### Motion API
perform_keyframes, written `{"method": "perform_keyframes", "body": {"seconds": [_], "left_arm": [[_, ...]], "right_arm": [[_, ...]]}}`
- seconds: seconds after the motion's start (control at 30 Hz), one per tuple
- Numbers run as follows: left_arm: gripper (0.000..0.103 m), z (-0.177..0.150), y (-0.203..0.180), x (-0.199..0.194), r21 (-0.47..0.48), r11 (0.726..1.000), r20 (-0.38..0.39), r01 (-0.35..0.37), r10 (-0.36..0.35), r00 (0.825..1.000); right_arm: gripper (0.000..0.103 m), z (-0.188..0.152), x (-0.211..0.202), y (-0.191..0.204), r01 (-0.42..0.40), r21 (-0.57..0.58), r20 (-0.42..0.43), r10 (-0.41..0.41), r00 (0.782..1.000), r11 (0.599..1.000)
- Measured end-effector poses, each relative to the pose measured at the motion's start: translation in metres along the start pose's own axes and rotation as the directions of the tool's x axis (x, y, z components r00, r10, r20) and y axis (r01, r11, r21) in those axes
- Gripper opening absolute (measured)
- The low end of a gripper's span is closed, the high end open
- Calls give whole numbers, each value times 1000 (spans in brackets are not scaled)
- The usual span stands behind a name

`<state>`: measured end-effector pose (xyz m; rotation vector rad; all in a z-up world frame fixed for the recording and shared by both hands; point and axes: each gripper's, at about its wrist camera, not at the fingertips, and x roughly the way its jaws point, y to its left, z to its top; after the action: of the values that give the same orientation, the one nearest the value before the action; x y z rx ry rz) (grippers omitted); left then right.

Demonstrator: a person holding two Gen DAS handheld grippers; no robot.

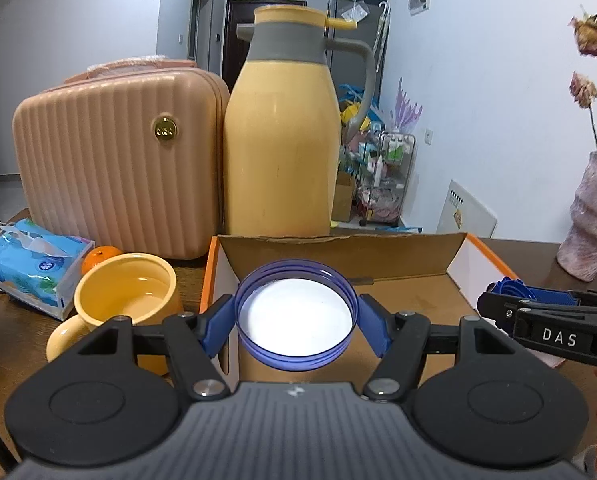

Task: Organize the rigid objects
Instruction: 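Carry the lid and blue cap in both grippers over the cardboard box, then open the left gripper to drop the lid while the right drops the cap into the box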

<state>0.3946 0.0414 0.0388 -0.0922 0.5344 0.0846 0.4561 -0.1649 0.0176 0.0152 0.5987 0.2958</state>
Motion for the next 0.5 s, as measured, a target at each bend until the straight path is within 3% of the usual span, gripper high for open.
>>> {"method": "perform_keyframes", "body": {"seconds": [0.27, 0.33, 0.37, 0.43, 0.47, 0.5], "left_arm": [[68, -5, -3, 26, 23, 1000, -51, -14, 15, 999], [72, -6, -3, 30, 31, 999, -57, -16, 17, 998], [86, -7, -3, 31, 35, 999, -58, -12, 14, 998], [101, -8, -3, 31, 35, 999, -52, -6, 7, 999], [103, -8, -2, 30, 32, 999, -42, -12, 13, 999], [103, -7, -2, 29, 32, 999, -28, -22, 23, 999]], "right_arm": [[52, -4, 17, 4, 14, -27, -26, -15, 1000, 1000], [53, -5, 16, 6, 7, -41, -28, -8, 1000, 999], [57, -5, 16, 7, 6, -48, -30, -7, 1000, 999], [86, -6, 15, 8, 23, -55, -33, -24, 999, 998], [101, -6, 14, 8, 42, -59, -23, -43, 999, 997], [103, -6, 12, 8, 61, -63, -9, -62, 998, 996]]}}
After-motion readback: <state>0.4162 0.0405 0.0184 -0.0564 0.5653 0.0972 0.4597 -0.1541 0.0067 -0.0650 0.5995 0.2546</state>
